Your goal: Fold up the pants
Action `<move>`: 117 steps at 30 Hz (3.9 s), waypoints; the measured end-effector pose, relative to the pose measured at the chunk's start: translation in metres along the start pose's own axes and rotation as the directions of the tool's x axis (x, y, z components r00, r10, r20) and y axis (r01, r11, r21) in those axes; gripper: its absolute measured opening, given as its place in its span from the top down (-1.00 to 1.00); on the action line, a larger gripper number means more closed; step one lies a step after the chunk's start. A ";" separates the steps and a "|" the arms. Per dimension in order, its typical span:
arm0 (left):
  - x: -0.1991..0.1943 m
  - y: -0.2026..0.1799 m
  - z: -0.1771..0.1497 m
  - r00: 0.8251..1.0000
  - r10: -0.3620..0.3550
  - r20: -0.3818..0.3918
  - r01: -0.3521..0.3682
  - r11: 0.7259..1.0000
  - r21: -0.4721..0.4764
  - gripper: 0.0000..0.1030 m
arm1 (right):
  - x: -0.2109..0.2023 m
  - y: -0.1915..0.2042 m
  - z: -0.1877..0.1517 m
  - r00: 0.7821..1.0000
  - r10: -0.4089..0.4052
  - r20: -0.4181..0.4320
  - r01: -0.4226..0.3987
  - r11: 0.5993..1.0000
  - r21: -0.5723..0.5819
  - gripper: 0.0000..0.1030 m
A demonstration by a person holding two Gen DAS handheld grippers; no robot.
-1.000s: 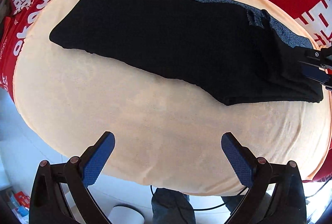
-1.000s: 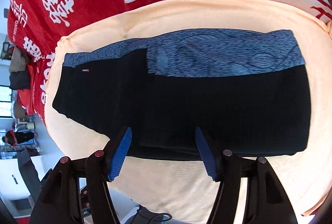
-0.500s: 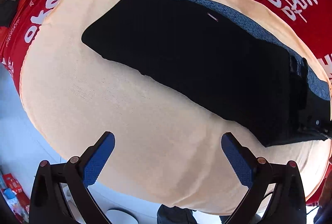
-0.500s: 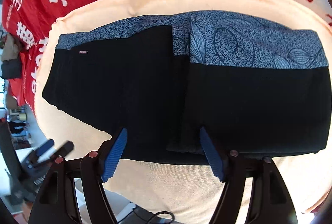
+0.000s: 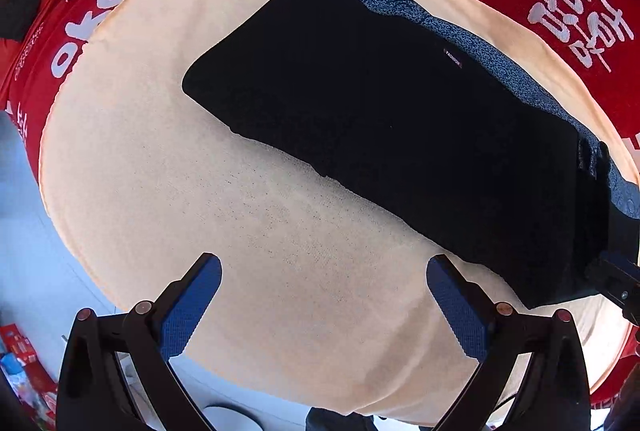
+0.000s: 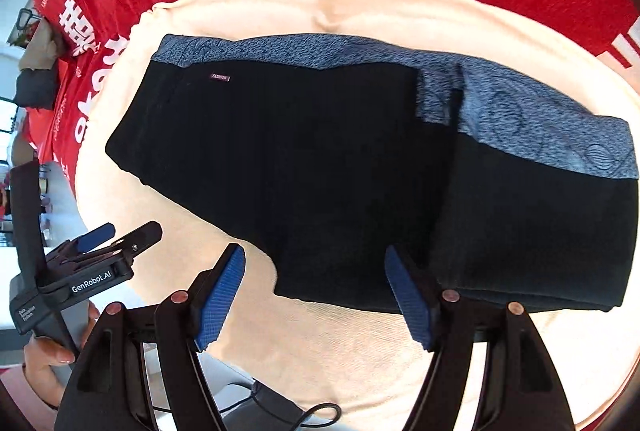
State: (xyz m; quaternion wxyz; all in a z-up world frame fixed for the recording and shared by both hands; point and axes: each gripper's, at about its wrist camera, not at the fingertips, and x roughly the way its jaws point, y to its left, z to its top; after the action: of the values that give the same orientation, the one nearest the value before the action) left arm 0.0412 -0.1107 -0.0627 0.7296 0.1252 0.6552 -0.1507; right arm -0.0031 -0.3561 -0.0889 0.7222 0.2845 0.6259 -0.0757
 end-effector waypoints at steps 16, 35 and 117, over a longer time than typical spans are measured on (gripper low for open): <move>0.015 0.018 0.025 1.000 -0.028 -0.012 0.028 0.999 -0.035 -1.00 | 0.036 -0.003 -0.004 0.996 0.007 -0.093 -0.006 1.000 0.017 -0.53; 0.020 0.038 0.041 0.992 -0.123 0.005 0.123 0.983 -0.133 -1.00 | 0.040 0.000 0.001 0.995 0.012 -0.100 -0.009 1.000 0.030 -0.58; -0.067 -0.141 0.030 0.889 -0.061 0.454 -0.183 0.861 0.475 0.27 | -0.037 0.090 0.153 0.900 0.385 -0.203 -0.424 0.881 -0.207 0.62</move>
State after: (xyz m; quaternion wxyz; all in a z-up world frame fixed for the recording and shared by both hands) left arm 0.0084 -0.2489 0.0096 0.8078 0.2943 0.3995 -0.3181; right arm 0.1630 -0.3681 -0.0173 0.7004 0.3223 0.6114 0.1780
